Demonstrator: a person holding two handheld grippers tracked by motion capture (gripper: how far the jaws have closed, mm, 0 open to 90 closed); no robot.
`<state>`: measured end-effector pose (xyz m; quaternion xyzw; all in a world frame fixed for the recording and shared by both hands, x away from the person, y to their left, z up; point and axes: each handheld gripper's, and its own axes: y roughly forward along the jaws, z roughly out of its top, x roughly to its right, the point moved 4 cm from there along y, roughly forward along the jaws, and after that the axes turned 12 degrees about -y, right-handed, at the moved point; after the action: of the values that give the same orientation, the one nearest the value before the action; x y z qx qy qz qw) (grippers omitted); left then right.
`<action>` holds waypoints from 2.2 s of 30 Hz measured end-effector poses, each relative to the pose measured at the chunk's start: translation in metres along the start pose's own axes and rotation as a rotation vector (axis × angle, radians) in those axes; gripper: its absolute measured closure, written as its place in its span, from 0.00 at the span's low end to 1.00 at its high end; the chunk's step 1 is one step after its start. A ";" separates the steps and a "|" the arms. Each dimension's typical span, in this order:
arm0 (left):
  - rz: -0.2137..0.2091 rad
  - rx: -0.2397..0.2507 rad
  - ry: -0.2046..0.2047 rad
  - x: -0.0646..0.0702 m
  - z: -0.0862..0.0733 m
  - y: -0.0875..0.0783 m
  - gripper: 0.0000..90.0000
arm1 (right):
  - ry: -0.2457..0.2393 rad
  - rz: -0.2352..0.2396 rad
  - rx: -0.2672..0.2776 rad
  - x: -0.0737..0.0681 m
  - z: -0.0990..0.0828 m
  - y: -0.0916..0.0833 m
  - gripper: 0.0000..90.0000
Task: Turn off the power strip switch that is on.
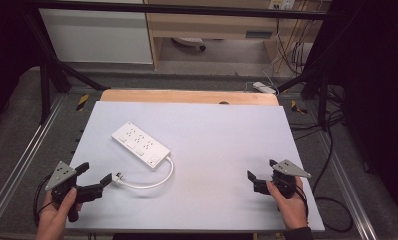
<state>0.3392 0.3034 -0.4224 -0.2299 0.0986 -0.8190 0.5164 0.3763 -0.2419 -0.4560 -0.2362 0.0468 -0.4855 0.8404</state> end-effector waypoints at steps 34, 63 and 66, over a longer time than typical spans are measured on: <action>-0.038 0.026 -0.008 0.004 0.006 -0.004 0.06 | -0.006 0.020 0.017 -0.005 0.004 0.003 0.04; -0.040 0.050 -0.087 0.007 0.028 -0.008 0.07 | -0.008 0.010 0.022 -0.004 0.006 0.003 0.04; -0.046 0.043 -0.085 0.009 0.029 -0.007 0.07 | -0.009 0.009 0.024 -0.004 0.006 0.002 0.04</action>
<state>0.3444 0.3003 -0.3915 -0.2557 0.0538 -0.8221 0.5058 0.3779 -0.2350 -0.4522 -0.2283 0.0381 -0.4813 0.8455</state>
